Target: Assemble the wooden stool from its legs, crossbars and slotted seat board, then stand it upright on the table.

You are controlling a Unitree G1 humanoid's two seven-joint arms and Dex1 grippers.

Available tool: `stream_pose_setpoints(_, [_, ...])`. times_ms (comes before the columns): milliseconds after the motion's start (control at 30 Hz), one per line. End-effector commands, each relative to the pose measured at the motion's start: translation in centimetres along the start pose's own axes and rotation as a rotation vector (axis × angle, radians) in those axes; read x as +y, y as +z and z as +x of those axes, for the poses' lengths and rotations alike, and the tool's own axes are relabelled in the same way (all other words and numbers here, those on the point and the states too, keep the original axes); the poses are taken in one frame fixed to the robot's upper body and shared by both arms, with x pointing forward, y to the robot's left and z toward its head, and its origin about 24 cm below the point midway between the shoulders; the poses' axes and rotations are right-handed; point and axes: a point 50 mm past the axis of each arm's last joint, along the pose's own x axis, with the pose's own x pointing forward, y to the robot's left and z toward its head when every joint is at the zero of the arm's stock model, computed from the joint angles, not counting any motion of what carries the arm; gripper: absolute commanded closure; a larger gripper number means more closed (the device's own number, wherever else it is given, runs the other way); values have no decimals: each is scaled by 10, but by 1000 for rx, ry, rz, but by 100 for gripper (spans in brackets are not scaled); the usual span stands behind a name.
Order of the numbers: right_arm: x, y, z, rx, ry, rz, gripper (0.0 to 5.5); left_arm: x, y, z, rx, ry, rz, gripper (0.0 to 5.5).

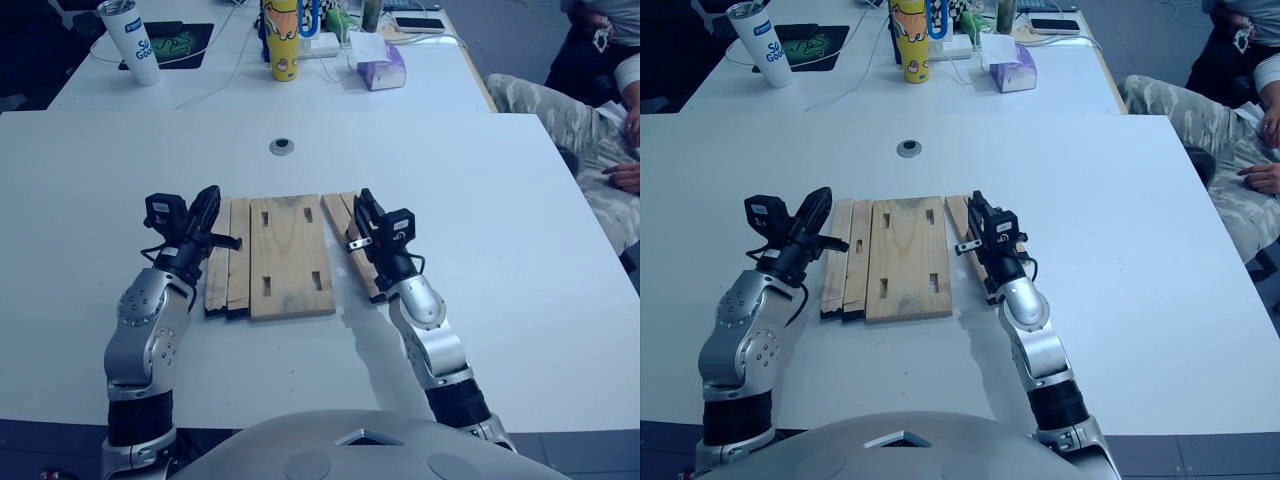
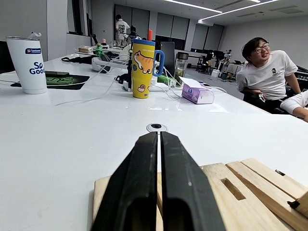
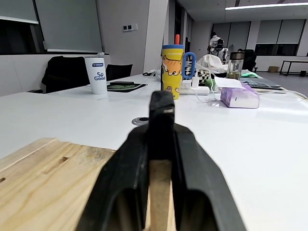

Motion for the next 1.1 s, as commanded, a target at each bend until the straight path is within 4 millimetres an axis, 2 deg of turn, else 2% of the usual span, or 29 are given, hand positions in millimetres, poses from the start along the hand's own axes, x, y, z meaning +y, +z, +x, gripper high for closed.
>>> stream_pose_setpoints(33, [-11, -38, -24, 201, 0, -58, 510, -2, -2, -2, -3, 15, 5, 538])
stream_pose_setpoints(300, [-8, -15, 2, 97, 52, -90, 510, -4, -4, -1, -27, 38, -2, 538])
stream_pose_setpoints(333, [-8, -12, 4, 85, 53, -91, 473, -5, -5, -1, -30, 41, -3, 538])
stream_pose_setpoints(567, [-11, 6, 17, 21, 67, -110, 368, -6, -7, -1, -49, 71, -14, 538])
stream_pose_setpoints(633, [-11, 15, 22, -19, 66, -115, 354, -6, -8, -1, -55, 80, -18, 538])
stream_pose_setpoints(733, [-8, 41, 33, -124, 95, -103, 354, -8, -10, -1, -64, 93, -24, 538])
stream_pose_setpoints(900, [0, 98, 53, -314, 146, -85, 354, -10, -12, 0, -83, 117, -37, 538])
stream_pose_setpoints(1033, [1, 152, 70, -466, 160, -62, 411, -12, -14, 1, -98, 134, -46, 538])
stream_pose_setpoints(1100, [-2, 170, 75, -505, 162, -54, 447, -13, -14, 2, -107, 140, -49, 538])
